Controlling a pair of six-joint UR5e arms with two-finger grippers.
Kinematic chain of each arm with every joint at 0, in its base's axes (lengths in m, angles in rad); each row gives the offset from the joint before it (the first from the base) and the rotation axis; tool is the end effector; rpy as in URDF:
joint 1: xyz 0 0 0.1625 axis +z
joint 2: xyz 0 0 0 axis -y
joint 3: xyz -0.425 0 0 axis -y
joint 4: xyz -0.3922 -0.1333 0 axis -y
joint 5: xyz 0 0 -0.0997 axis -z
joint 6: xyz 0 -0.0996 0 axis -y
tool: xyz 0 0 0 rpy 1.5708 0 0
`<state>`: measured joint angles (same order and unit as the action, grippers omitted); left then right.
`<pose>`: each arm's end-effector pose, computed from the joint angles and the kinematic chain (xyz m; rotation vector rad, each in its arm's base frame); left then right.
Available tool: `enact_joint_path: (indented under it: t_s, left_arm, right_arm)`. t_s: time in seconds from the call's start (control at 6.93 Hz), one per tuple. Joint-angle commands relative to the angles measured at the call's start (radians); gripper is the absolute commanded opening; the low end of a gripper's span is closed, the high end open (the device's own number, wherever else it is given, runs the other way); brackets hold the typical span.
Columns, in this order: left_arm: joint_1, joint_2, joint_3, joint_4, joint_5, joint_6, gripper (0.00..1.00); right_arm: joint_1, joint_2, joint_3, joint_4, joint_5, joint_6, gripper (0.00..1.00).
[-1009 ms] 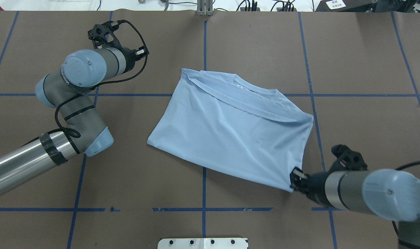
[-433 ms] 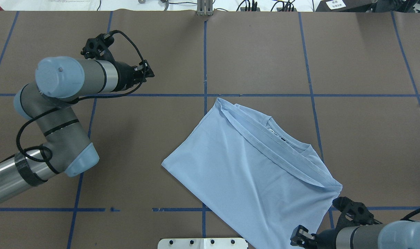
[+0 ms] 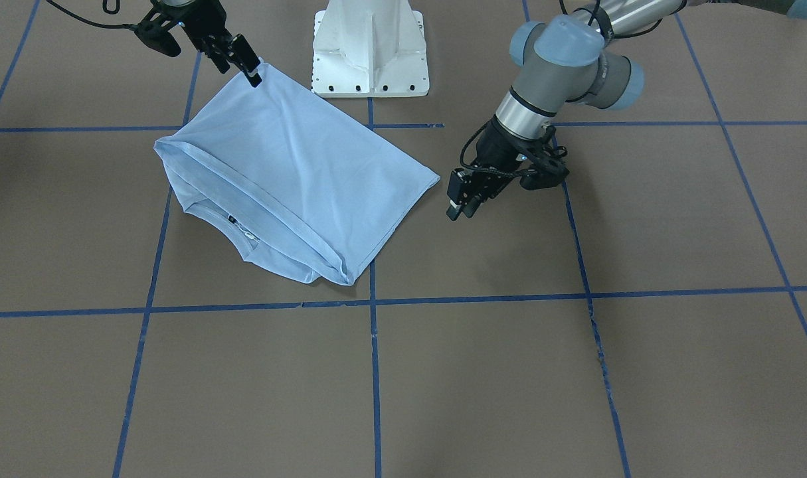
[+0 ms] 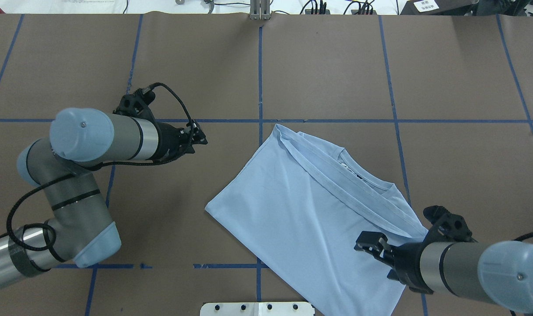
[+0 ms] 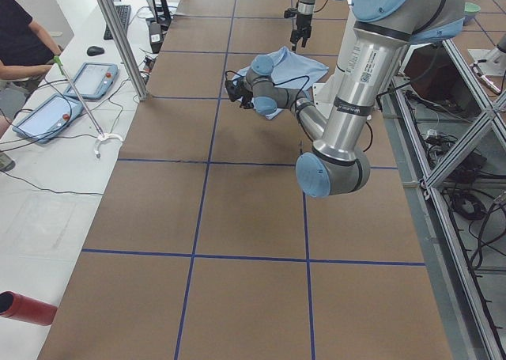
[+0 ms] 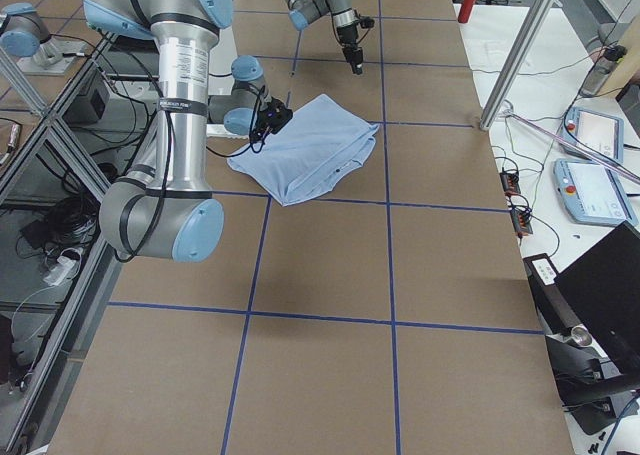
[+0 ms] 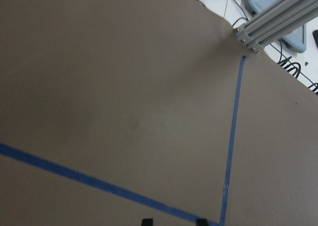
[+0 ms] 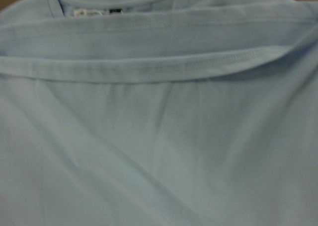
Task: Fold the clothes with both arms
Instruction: 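Drag the folded shirt corner toward the robot with the right gripper, then grasp the shirt edges with both grippers and straighten the folded shirt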
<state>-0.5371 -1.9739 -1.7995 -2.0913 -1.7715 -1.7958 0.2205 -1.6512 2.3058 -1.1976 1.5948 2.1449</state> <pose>0.4686 -0.4111 0.2704 0.0027 1.1789 -0.5580 -0.3751 -0.2182 0.3134 -0.2071 -1.0320 0.7097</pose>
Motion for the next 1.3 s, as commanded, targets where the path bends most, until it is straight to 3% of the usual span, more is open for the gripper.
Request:
enact_joint_path:
  t_s: [0.0,0.29,0.58,1.15]
  left_arm:
    - [0.136,-0.023,-0.037,0.265,0.027,-0.022,0.49]
    - [0.184,-0.045,-0.014,0.267,0.037,-0.027,0.51]
    - [0.195,-0.055,0.006,0.263,0.046,-0.025,0.50]
    - [0.195,-0.071,0.035,0.263,0.073,-0.016,0.46]
  right_arm:
    - [0.159,0.091,-0.093,0.001,-0.003,-0.055,1.00]
    - [0.198,0.175,-0.123,0.000,-0.006,-0.114,1.00]
    - [0.233,0.273,-0.218,-0.005,-0.006,-0.117,1.00]
    - [0.237,0.281,-0.246,-0.005,-0.003,-0.143,1.00]
